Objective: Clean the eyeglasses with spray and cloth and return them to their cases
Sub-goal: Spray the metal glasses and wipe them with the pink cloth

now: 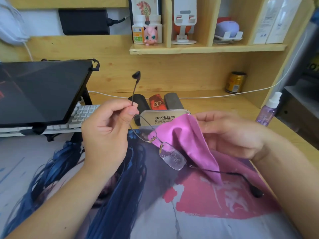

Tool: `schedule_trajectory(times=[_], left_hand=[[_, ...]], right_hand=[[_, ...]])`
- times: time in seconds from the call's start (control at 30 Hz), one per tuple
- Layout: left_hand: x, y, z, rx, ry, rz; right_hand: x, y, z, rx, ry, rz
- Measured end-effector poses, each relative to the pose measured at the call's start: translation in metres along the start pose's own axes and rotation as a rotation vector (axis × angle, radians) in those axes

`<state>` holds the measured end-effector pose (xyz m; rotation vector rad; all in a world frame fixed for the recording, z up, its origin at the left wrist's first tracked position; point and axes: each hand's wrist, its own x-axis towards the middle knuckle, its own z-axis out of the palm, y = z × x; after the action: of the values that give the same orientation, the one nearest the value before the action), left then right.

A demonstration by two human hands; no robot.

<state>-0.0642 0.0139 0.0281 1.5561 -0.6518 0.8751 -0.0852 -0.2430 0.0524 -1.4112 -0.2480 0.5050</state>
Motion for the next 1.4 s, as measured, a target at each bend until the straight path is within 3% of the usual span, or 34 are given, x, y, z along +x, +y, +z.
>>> schedule_trajectory(times=[0.07,0.17,0.57,0.73,0.9,1.13,1.4], left_hand=[[0.0,-0.001,-0.001,0.013,-0.002,-0.003],[0.001,-0.001,-0.002,0.031,0.005,-0.004],[0.002,0.001,-0.003,0.085,-0.055,0.094],[0.003,0.001,-0.002,0.086,-0.007,0.046],[0.002,0.0,-0.002,0.079,-0.045,0.063],[0.001,0.0,0.001,0.038,-0.051,-0.009],[0.005,-0.001,-0.002,0.029,0.001,-0.052]], right_hand=[[0.004,0.005,0.011,0.082,-0.062,0.022],[0.006,0.012,0.027,-0.008,-0.099,0.051],[0.009,0.019,0.051,-0.227,-0.035,0.125],[0.006,0.015,0.048,-0.009,-0.056,0.109],[0.009,0.023,0.045,-0.001,-0.228,0.214],[0.006,0.023,0.058,-0.088,-0.042,0.164],[0.008,0.02,0.057,0.078,-0.084,0.175]])
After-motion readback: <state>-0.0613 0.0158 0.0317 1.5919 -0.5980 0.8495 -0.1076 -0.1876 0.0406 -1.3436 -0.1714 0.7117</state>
